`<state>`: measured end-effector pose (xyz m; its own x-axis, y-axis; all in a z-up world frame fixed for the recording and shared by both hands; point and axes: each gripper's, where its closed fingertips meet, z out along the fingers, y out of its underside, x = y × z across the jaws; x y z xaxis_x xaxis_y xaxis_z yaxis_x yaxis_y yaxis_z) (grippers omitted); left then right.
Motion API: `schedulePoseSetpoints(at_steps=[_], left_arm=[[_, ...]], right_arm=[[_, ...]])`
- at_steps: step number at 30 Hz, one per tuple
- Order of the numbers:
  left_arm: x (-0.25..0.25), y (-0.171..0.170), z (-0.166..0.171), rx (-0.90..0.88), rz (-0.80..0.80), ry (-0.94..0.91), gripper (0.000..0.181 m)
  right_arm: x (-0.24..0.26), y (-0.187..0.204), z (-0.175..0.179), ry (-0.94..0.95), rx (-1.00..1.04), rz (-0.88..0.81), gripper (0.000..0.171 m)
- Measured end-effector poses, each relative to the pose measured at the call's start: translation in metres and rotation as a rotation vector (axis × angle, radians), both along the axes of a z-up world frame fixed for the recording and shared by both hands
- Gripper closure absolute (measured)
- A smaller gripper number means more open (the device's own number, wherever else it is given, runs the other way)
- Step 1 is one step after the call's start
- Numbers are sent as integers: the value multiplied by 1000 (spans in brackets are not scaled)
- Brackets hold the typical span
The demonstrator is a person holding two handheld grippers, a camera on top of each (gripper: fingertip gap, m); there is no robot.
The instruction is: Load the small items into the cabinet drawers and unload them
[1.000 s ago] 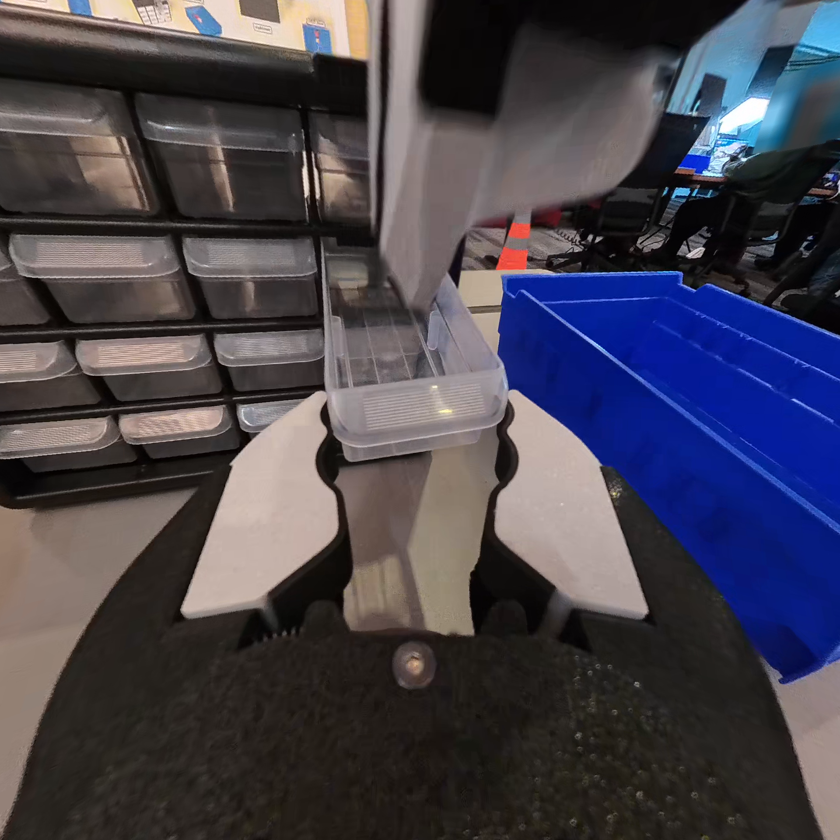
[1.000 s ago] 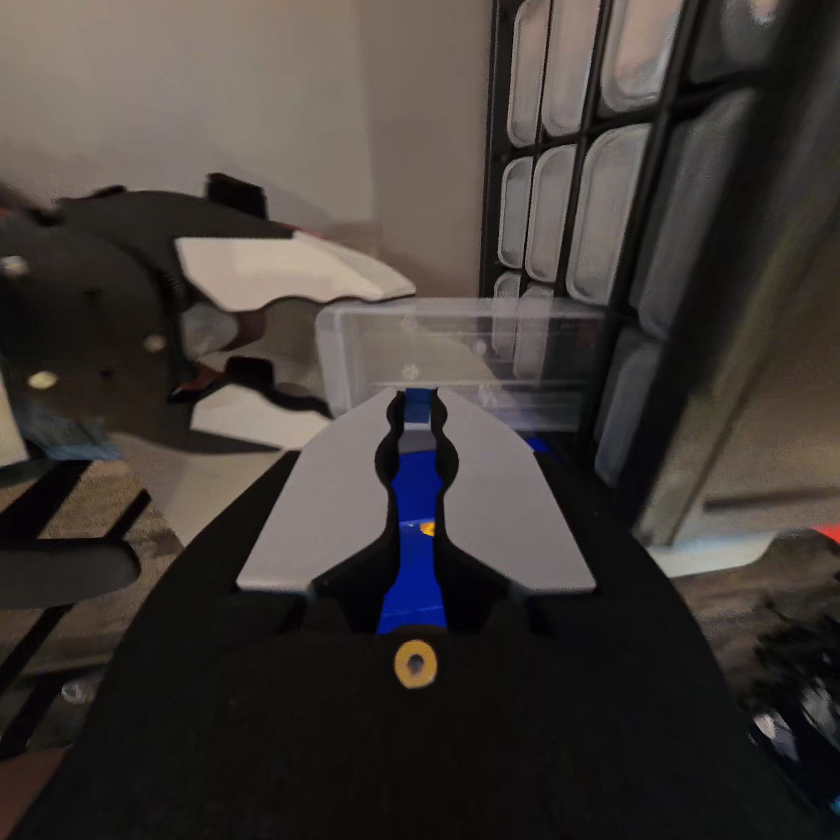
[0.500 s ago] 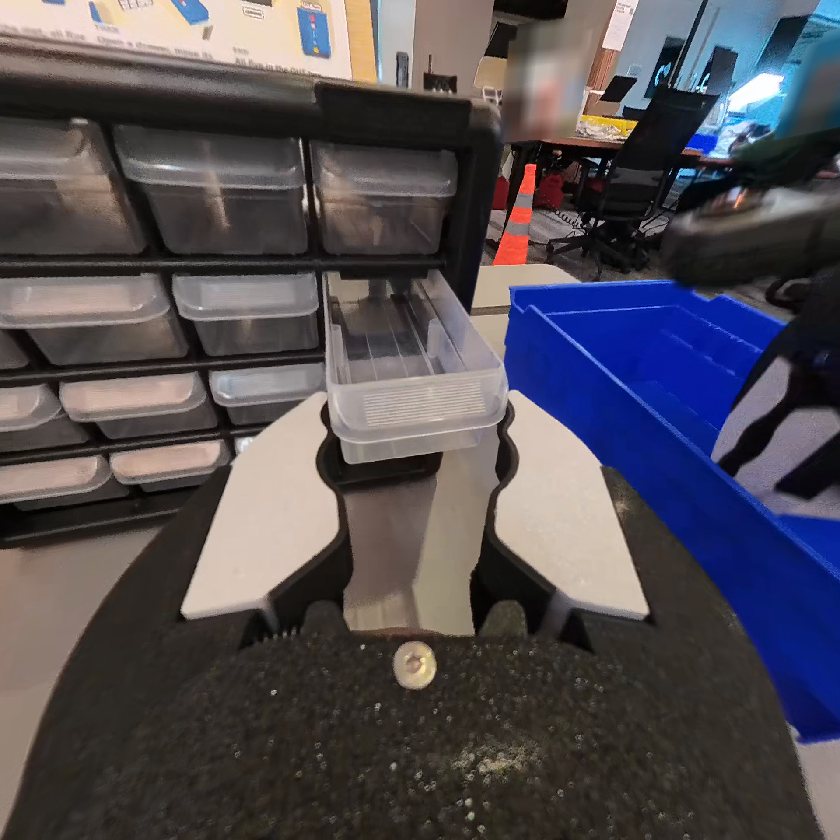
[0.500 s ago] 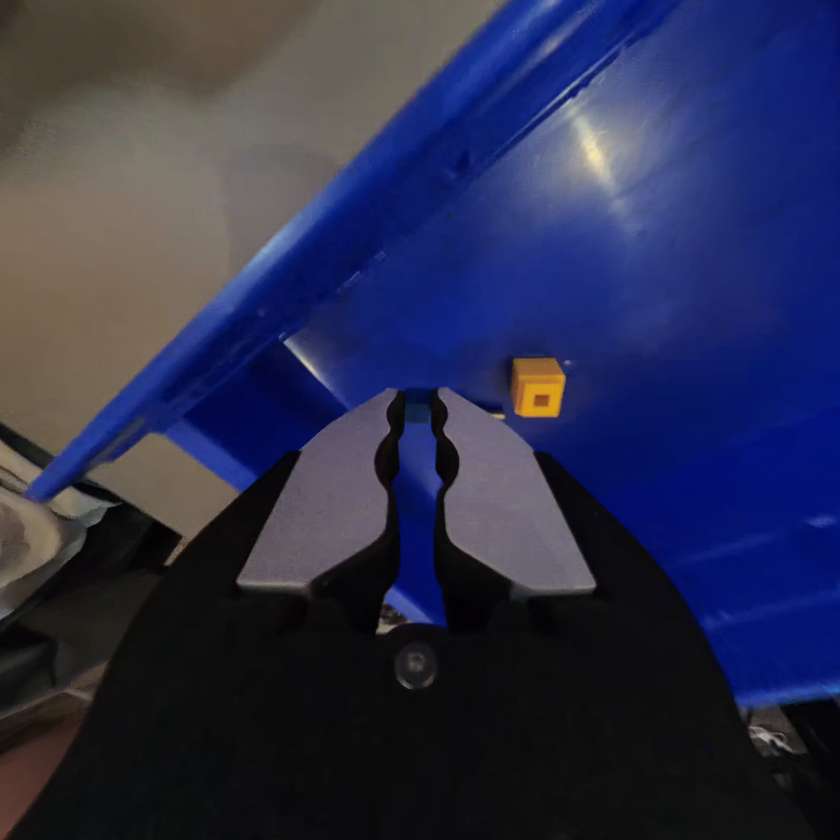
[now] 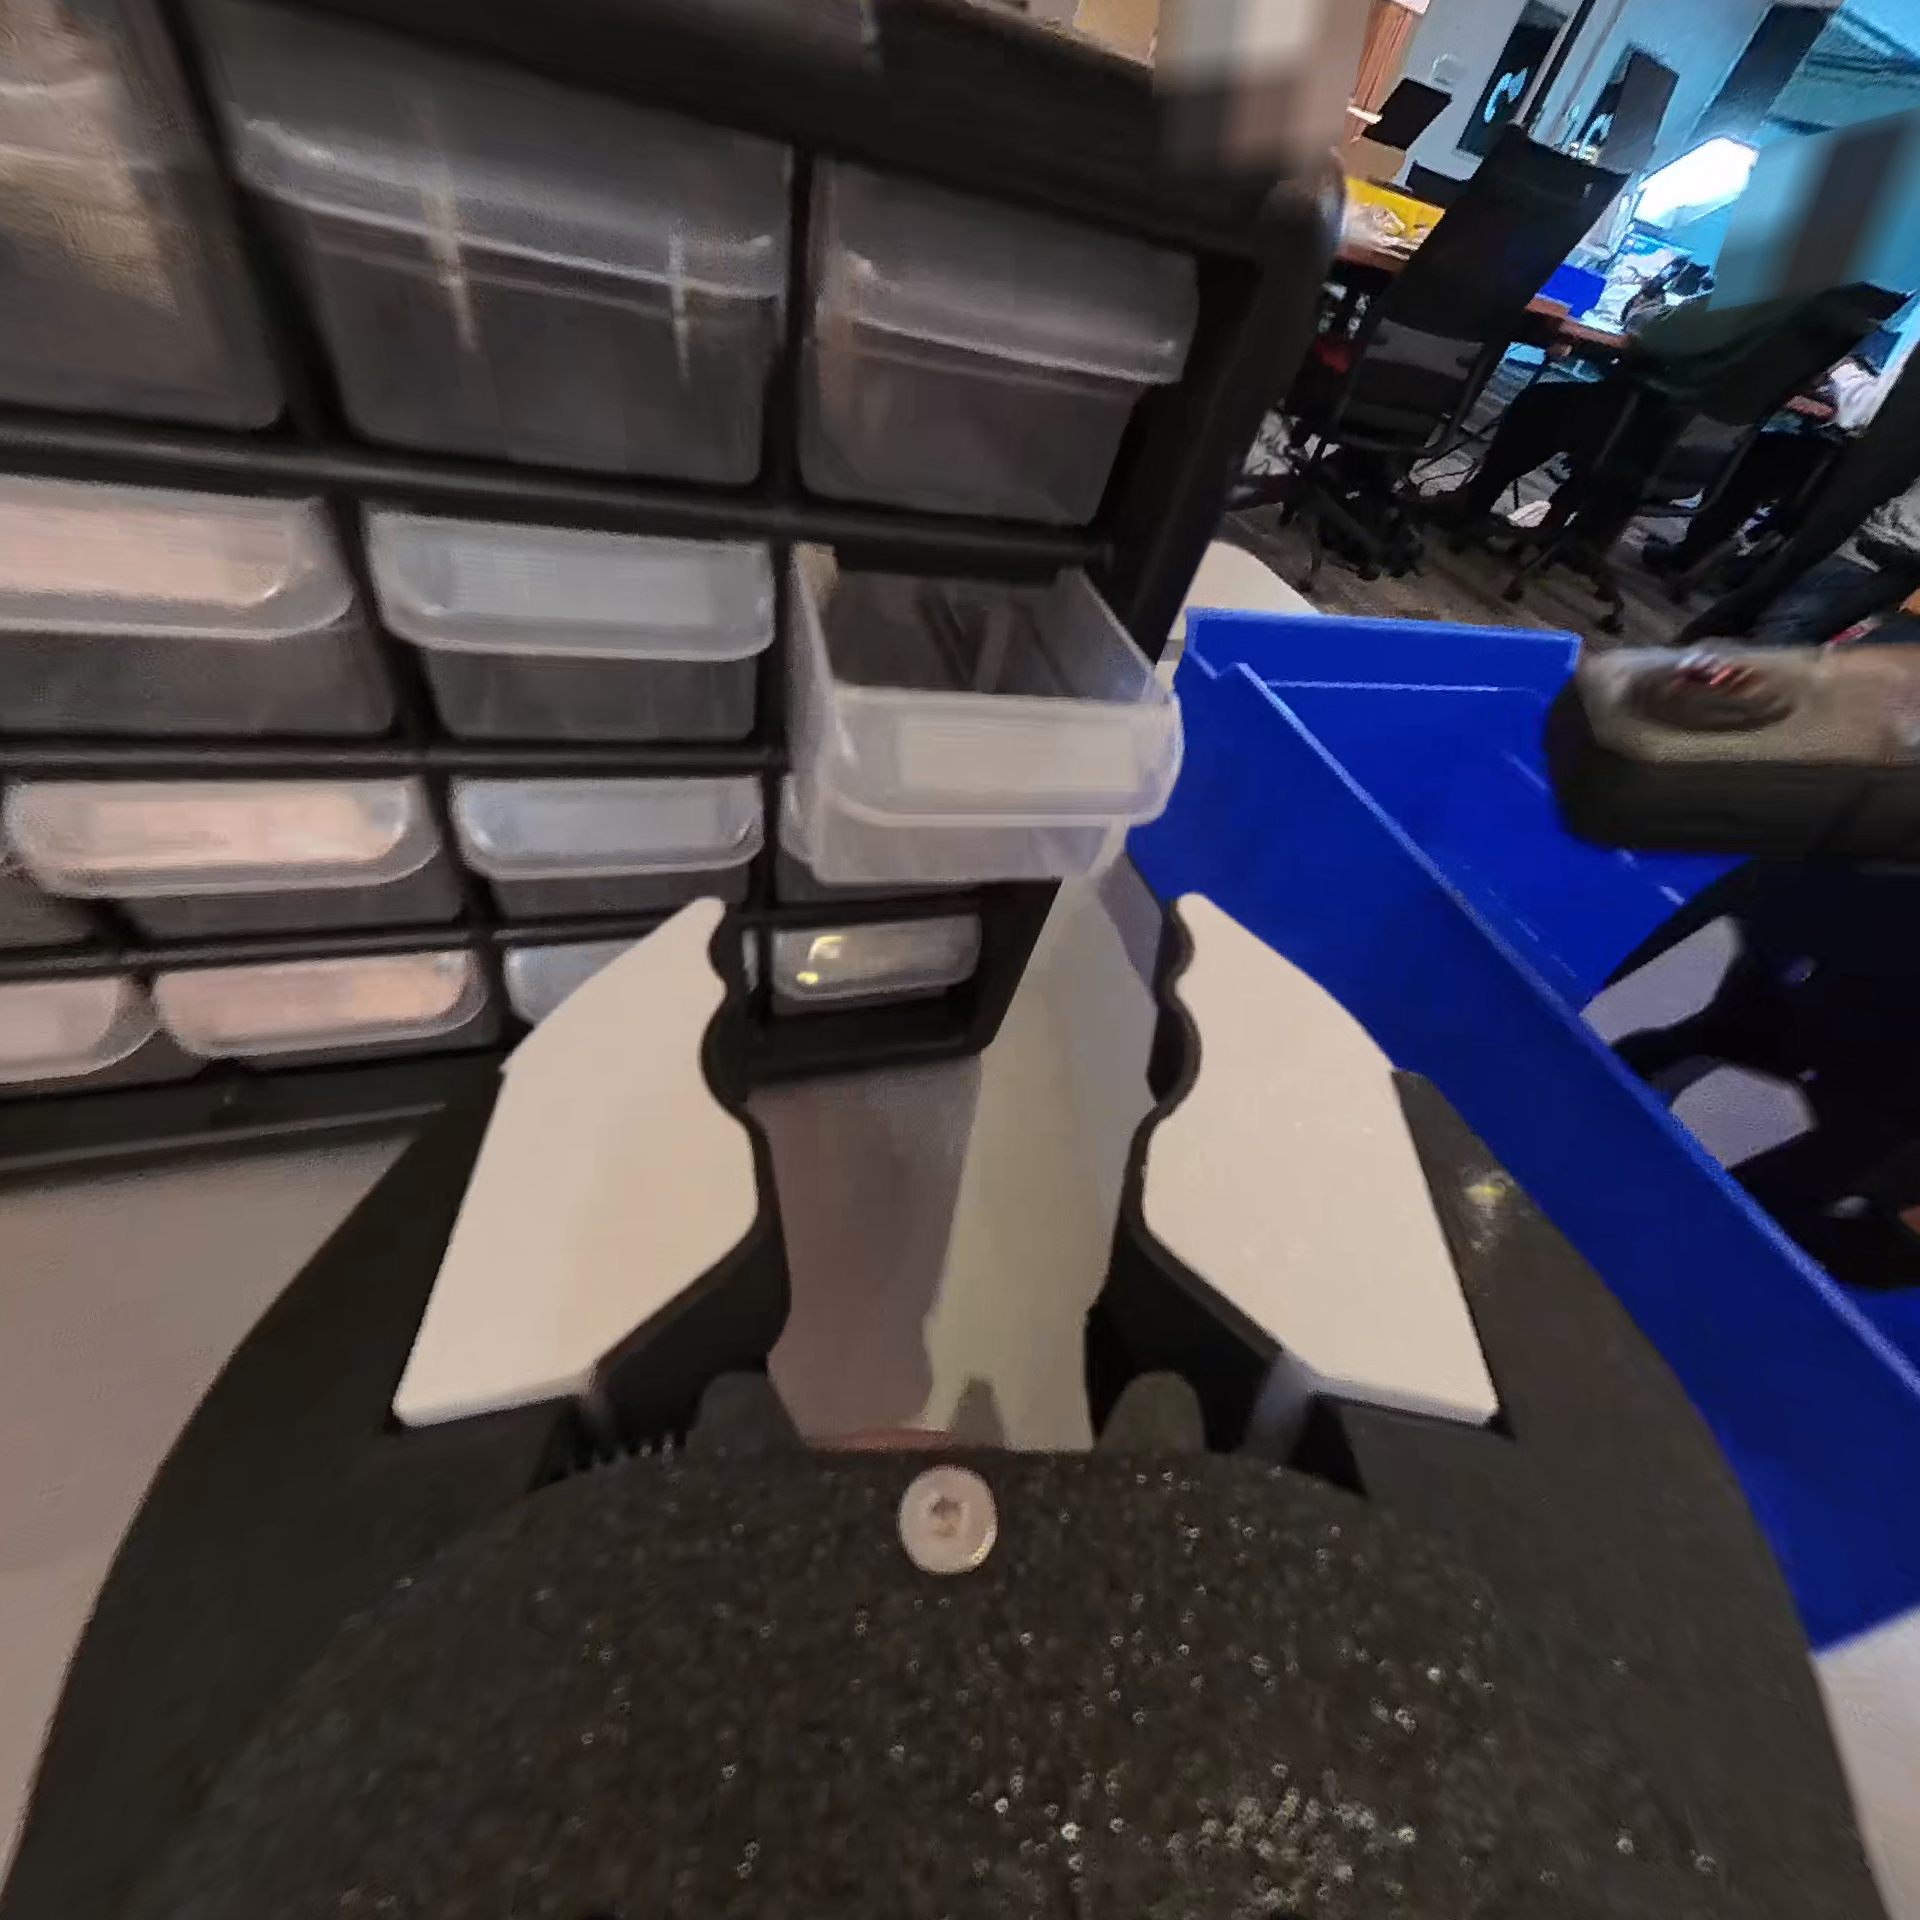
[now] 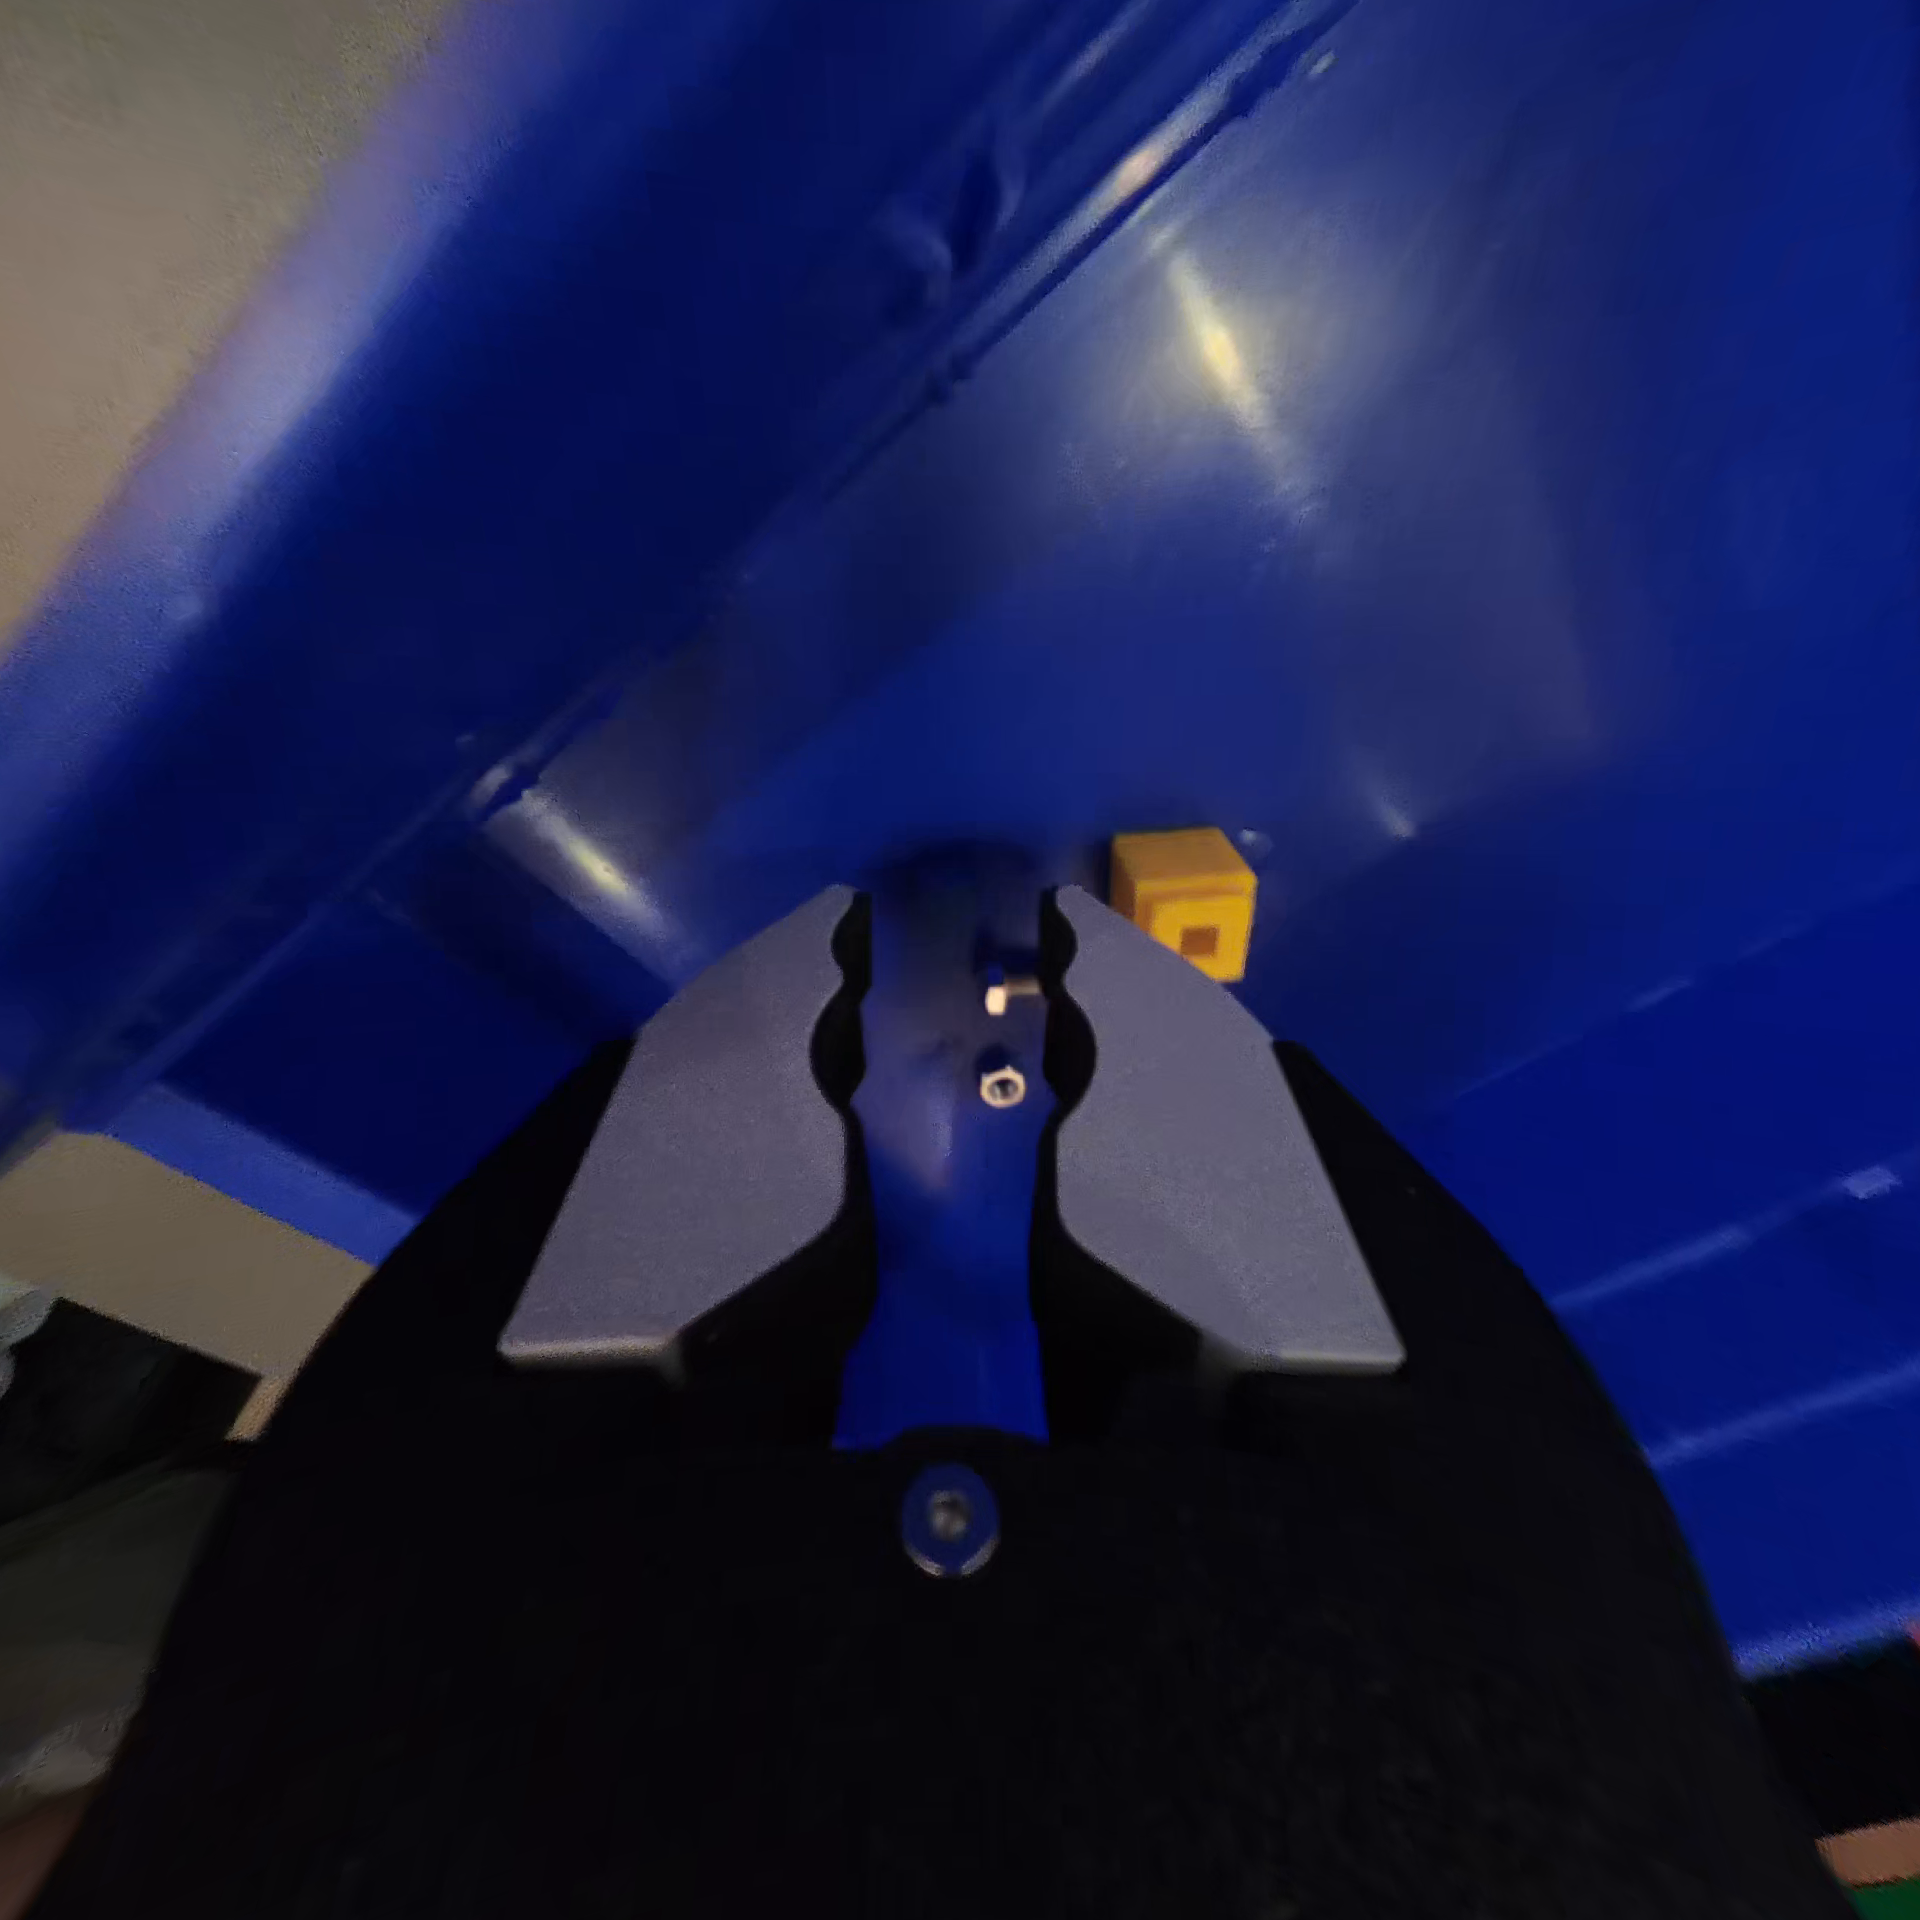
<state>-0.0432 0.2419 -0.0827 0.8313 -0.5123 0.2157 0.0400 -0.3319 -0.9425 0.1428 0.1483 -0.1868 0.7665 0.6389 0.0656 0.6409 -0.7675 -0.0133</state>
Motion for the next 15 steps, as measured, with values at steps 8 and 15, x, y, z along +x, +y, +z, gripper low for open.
schedulePoseSetpoints(at_steps=[8,15], left_arm=[[9,-17,25,82,-50,6,160],[13,26,20,65,35,76,159]], right_arm=[[-48,-2,109,425,723,-196,144],[-114,-77,118,770,1083,-203,151]])
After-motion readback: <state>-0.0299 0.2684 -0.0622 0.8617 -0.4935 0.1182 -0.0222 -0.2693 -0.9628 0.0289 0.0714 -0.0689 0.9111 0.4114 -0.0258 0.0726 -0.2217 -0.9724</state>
